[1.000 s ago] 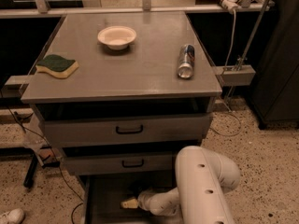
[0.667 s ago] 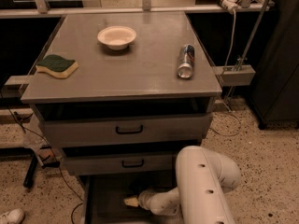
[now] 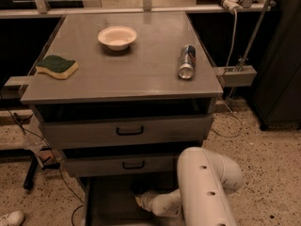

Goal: Pick rxbar chocolate from bottom drawer and place on counter

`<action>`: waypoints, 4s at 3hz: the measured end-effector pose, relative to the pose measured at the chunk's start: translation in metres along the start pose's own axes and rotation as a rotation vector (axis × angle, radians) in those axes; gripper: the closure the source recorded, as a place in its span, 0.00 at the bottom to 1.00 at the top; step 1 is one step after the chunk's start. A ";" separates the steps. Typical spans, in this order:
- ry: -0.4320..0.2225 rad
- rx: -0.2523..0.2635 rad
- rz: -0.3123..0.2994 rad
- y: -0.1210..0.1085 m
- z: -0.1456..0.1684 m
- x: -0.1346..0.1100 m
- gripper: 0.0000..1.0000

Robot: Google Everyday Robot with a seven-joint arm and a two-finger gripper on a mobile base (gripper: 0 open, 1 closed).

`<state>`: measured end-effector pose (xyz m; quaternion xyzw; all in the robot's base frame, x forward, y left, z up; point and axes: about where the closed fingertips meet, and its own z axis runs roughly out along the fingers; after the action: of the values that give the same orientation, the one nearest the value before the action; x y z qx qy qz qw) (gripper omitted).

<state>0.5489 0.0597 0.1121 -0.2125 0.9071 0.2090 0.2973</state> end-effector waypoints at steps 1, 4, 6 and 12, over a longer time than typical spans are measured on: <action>0.000 0.000 0.000 0.000 0.000 0.000 0.89; 0.000 0.000 0.001 -0.001 -0.008 -0.006 1.00; -0.037 -0.006 0.081 0.004 -0.010 -0.014 1.00; -0.049 0.029 0.370 0.033 -0.200 0.007 1.00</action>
Offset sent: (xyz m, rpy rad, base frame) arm 0.0000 0.0000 0.0000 0.0000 0.0000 0.0000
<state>0.4365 -0.0163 0.2629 -0.0326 0.9261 0.2524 0.2786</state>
